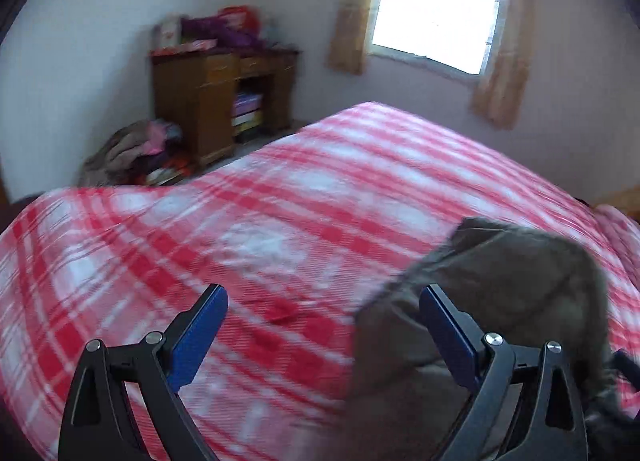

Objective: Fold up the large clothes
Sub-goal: 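Grasp the jacket bundle with the right gripper while the left gripper releases, then grasp the jacket bundle with the left gripper beside the right gripper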

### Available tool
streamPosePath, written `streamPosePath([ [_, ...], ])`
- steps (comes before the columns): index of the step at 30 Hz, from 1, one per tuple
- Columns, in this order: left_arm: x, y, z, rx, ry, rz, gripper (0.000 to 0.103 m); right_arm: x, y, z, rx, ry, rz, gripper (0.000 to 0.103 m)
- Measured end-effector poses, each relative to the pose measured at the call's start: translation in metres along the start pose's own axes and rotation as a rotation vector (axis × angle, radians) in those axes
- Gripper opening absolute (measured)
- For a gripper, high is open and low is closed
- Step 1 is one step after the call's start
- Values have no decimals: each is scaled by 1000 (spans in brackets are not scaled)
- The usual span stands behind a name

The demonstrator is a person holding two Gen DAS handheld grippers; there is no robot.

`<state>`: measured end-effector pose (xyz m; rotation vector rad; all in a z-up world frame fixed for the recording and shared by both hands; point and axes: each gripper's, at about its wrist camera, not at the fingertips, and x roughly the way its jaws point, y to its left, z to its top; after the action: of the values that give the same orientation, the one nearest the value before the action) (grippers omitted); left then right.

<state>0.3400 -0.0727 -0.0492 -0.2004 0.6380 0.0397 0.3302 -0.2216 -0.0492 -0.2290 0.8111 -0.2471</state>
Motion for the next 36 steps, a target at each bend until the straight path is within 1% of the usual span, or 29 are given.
streamPosePath([
  [2, -3, -37, -1, 111, -5, -13, 97, 11, -25, -19, 71, 35, 11, 56],
  [4, -8, -69, -5, 225, -37, 4, 97, 23, -51, -41, 151, 64, 23, 56],
  [5, -13, -84, -8, 285, -62, 17, 97, 27, -60, -49, 182, 67, 30, 56],
  [7, -20, -107, -18, 373, -94, 11, 97, 31, -81, -68, 267, 59, 66, 56],
  [8, -20, -117, -24, 411, -101, 6, 97, 34, -92, -79, 320, 58, 89, 58],
  [10, -15, -134, -36, 476, -88, 11, 97, 41, -106, -92, 394, 58, 108, 61],
  [14, 4, -159, -57, 579, -67, 55, 97, 55, -117, -109, 463, 30, 121, 63],
  [16, 11, -163, -61, 581, -51, 49, 97, 61, -126, -116, 504, 30, 151, 63],
  [19, 9, -164, -62, 581, -51, 44, 97, 66, -130, -121, 507, 28, 161, 63],
  [21, -4, -156, -54, 550, -53, -6, 97, 65, -131, -122, 501, 39, 172, 63],
  [22, -12, -150, -49, 527, -61, -32, 97, 59, -132, -121, 483, 34, 150, 63],
  [23, -23, -142, -41, 507, -81, -51, 97, 50, -132, -119, 468, 15, 129, 63],
  [24, -30, -137, -36, 495, -101, -47, 97, 39, -134, -116, 450, -14, 108, 58],
  [25, -36, -130, -30, 480, -118, -38, 97, 26, -136, -111, 431, -53, 86, 53],
  [26, -40, -122, -23, 454, -125, -31, 97, 13, -134, -105, 406, -90, 73, 42],
  [27, -42, -118, -18, 433, -119, -30, 97, 1, -131, -96, 373, -130, 60, 38],
  [29, -40, -111, -13, 403, -94, -25, 97, -12, -122, -78, 318, -174, 78, 38],
  [31, -37, -110, -12, 410, -86, -21, 97, -12, -107, -59, 264, -200, 138, 38],
  [32, -38, -108, -14, 412, -93, -20, 97, -7, -99, -53, 230, -196, 145, 38],
  [34, -34, -105, -17, 404, -92, -28, 97, 14, -85, -47, 163, -153, 164, 35],
  [35, -31, -105, -20, 398, -81, -34, 97, 25, -82, -49, 144, -129, 142, 34],
  [36, -26, -105, -23, 391, -60, -48, 97, 38, -80, -54, 128, -93, 120, 27],
])
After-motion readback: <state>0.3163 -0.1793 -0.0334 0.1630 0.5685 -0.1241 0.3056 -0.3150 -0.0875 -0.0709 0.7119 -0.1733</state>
